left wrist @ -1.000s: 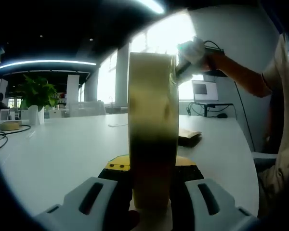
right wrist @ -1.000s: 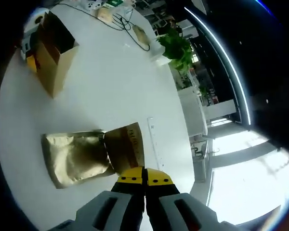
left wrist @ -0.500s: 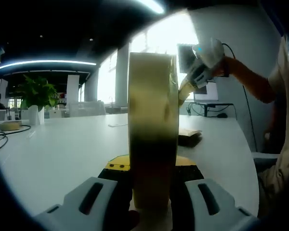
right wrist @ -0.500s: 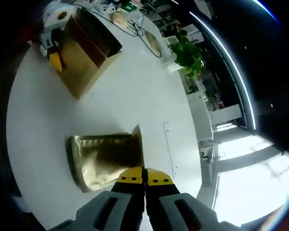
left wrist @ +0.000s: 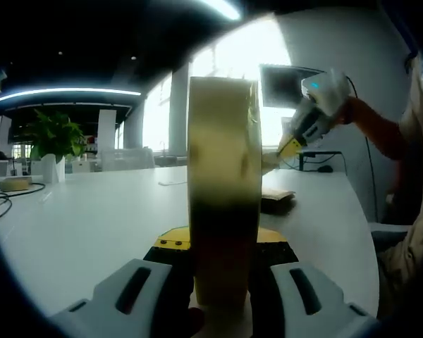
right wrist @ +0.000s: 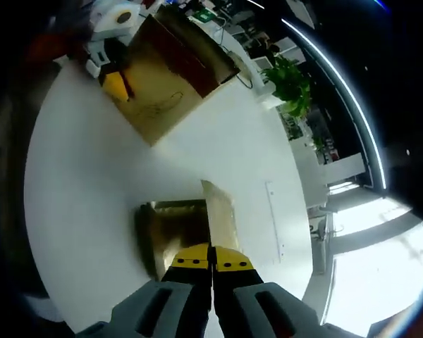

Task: Extract single mask from mask box in order stack masks on table

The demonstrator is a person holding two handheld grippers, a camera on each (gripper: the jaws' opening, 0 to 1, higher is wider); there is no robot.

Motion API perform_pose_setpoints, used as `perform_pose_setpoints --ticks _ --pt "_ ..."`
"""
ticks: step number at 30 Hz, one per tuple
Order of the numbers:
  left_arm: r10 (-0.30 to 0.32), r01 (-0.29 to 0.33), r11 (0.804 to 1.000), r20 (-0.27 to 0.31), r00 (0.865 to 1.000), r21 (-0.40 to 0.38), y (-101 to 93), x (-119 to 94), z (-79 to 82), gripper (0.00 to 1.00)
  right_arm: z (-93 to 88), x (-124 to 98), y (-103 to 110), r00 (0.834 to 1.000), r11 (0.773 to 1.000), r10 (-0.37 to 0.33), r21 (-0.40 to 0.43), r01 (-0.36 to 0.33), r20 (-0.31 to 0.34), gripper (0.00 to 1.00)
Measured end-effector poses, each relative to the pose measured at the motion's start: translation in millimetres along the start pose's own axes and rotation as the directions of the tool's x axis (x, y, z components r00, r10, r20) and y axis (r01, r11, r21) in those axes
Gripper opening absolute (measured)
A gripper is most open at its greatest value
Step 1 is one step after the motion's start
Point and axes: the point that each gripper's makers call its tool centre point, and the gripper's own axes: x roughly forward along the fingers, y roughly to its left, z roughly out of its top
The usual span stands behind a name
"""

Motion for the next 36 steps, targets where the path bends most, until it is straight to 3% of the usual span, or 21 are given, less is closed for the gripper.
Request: perform_pose_setpoints --ticks 21,36 --pt "0.002 -0.002 1.0 -0.002 1.0 0.002 -0.1 1 -0.4 0.2 -21.1 24 35 0.999 0.988 0.037 0.152 -0.039 0.015 0.0" --pt "0.002 -0.002 1.0 -0.002 1.0 0.001 -0.5 1 -0.3 0.2 -26.0 29 45 0.999 0.983 0.053 0.173 -0.053 0.003 0.0"
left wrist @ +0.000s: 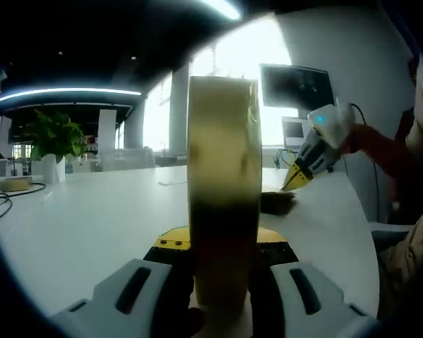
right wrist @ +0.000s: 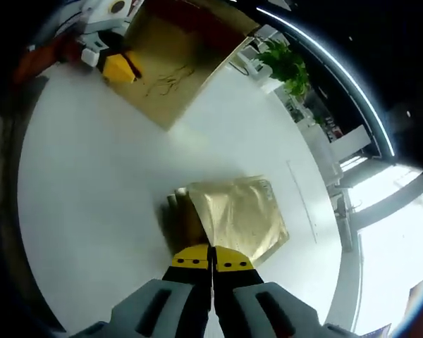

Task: Extract single mask from mask box in order stack masks on table

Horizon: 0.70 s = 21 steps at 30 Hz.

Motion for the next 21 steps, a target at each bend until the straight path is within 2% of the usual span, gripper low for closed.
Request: perform_pose_setpoints --ticks 7,9,11,14,17,21 --pt "0.0 0.0 1.0 0.0 1.0 0.0 -0.6 -0.4 0.0 0.2 -1.8 1.1 4.3 1.0 1.0 0.014 -0.027 -0.014 -0.003 0.0" --pt "0.0 0.0 1.0 0.0 1.0 0.0 0.0 -0.5 -0.6 0.2 -3.1 0.4 3.7 1.0 0.998 0.004 -0.064 -0.005 -0.004 0.04" --pt "0.0 0.0 1.0 0.0 1.0 0.0 -0.1 -0.4 -0.7 0.2 -4.3 0.6 2.6 1.0 0.998 -0.004 -0.064 0.003 -0.005 0.06" --pt "0.0 0.0 1.0 0.0 1.0 0.0 0.0 -0.6 -0.7 0.2 -2.2 -2.0 1.6 1.0 1.0 0.003 0.0 -0.003 0.029 0.12" --pt "0.0 0.0 1.0 0.0 1.0 0.0 0.4 -0.6 -0.9 0.2 0.2 -6.0 -0.1 0.998 1.0 -0.007 0.028 0.005 0.059 0.13" --pt "0.0 0.0 1.0 0.0 1.0 0.0 0.3 -0.8 -0.8 0.2 -1.2 -8.8 0.2 0.998 0.999 -0.01 0.041 0.008 0.064 0.13"
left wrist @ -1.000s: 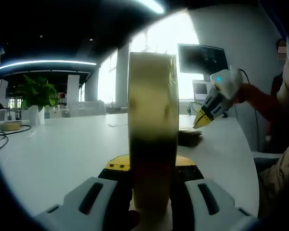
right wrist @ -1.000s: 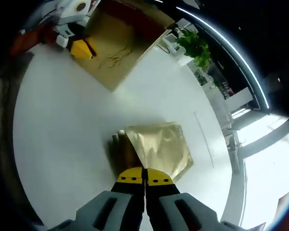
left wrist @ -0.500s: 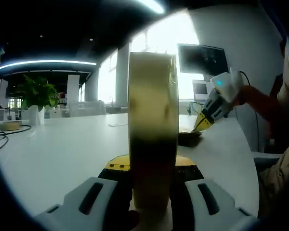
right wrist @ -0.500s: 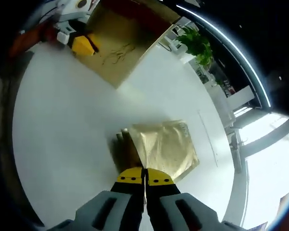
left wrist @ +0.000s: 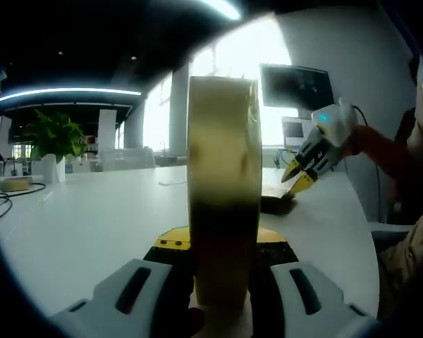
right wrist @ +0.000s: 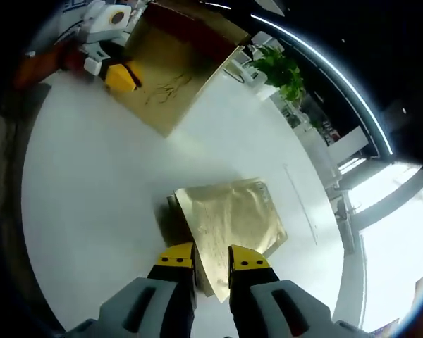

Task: Extract single mask from mask box in order stack masks on table

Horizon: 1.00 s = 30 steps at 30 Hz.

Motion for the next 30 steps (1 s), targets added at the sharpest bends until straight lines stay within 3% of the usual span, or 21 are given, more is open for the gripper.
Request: perform_pose_setpoints --ticks 7,16,19,22,24,30 --pt "0.0 0.0 1.0 0.0 1.0 0.001 -0.3 0 -0.1 0.2 -4.5 -1 5 1.0 0.999 0.014 0.038 -0.015 0.017 0.13" --pt "0.0 0.0 1.0 0.0 1.0 0.001 -0.1 0 0.5 0.2 -11.9 -15 0 0.996 0.991 -0.05 0.126 0.04 0.079 0.11" --pt "0.0 0.0 1.0 0.0 1.0 0.001 -0.1 0 0.5 0.2 -16.1 -21 -3 0.988 0.977 -0.091 0.205 0.064 0.124 0.09" --pt "0.001 -0.001 1.0 -0.001 1.0 0.002 -0.2 0 0.7 0.19 -23.4 -26 -5 0.981 0.951 -0.125 0.299 0.075 0.151 0.0" --pt "0.001 -0.001 1.0 -0.001 1.0 0.002 -0.2 0 0.8 0.2 -27.0 -29 -7 0.972 0.929 -0.15 0.362 0.077 0.179 0.0" --pt "0.002 -0.002 1.0 -0.002 1.0 0.003 0.3 0 0.4 0.2 -37.0 -37 -7 0.965 0.903 -0.179 0.421 0.084 0.19 0.0"
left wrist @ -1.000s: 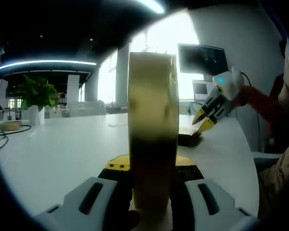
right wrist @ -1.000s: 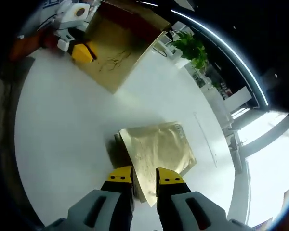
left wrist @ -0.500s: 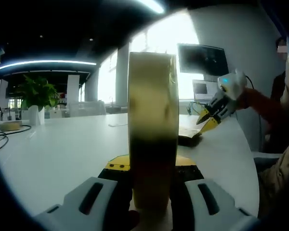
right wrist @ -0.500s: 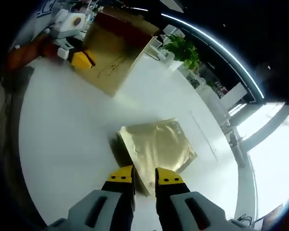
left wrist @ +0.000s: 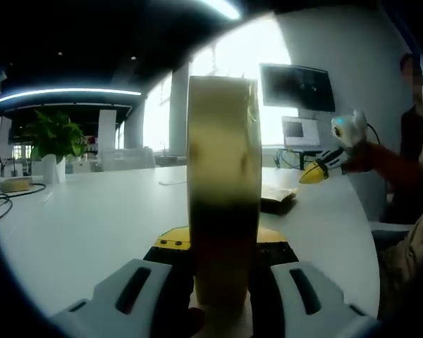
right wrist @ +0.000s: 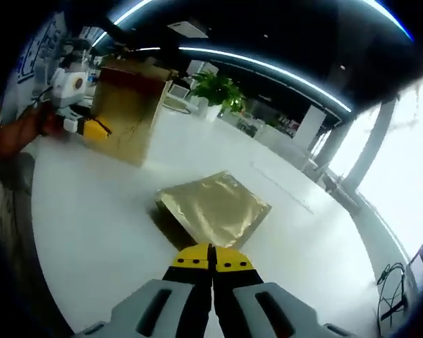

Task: Extract single mask from mask box in order stack masks on table

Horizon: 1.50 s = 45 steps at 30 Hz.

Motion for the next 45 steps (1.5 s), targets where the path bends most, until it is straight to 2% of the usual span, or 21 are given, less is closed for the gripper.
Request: perform_pose_setpoints --ticks 4,9,13,21,33,39,45 --pt "0.001 -0.001 1.0 -0.002 1.0 0.002 -0.1 0 -0.2 0.2 0.5 -6 0 0.999 0.998 -0.016 0.056 0.013 0.044 0.0" --pt "0.002 -0.002 1.0 -0.003 1.0 0.004 0.6 0 -0.6 0.2 -5.3 -9 0 0.997 0.995 -0.033 0.094 0.027 0.069 0.0" --pt "0.002 -0.002 1.0 -0.003 1.0 0.003 0.4 0 -0.5 0.2 -10.4 -11 2 0.995 0.986 -0.045 0.163 0.029 0.095 0.0" --pt "0.003 -0.003 1.0 -0.003 1.0 0.002 0.8 0 -1.0 0.2 -14.6 -11 8 0.987 0.967 -0.08 0.25 0.043 0.142 0.0" --pt "0.003 -0.003 1.0 -0.003 1.0 0.002 0.2 0 -0.5 0.2 -21.2 -6 14 0.98 0.961 -0.098 0.272 0.048 0.171 0.0" --pt "0.003 -0.003 1.0 -0.003 1.0 0.003 0.5 0 -0.9 0.2 -20.9 -4 23 0.978 0.963 -0.062 0.268 0.007 0.198 0.0" --pt "0.003 -0.003 1.0 -0.003 1.0 0.003 0.4 0 -0.8 0.2 -21.5 -2 25 0.978 0.964 -0.052 0.264 -0.003 0.2 0.0"
